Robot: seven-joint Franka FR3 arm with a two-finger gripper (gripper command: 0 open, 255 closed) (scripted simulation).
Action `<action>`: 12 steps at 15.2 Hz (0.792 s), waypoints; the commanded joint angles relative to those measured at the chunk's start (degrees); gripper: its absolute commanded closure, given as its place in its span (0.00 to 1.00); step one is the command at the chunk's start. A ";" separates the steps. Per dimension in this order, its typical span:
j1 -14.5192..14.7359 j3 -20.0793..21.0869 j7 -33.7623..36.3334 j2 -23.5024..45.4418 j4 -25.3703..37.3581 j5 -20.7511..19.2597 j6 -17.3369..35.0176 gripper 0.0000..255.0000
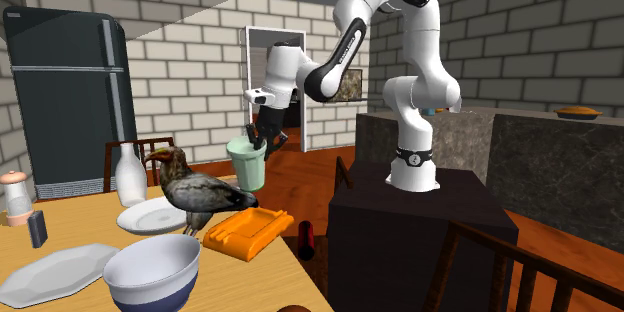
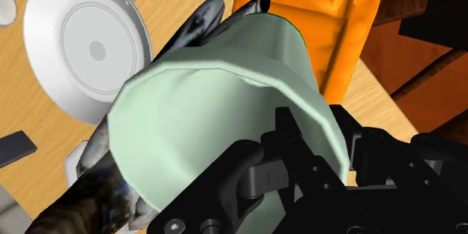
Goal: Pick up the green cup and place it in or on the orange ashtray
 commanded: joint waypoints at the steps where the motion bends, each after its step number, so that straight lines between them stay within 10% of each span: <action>1: -0.16 0.01 -0.04 1.77 -0.50 0.50 1.97 1.00; 12: -1.96 2.10 -1.66 11.14 -0.90 5.04 11.22 1.00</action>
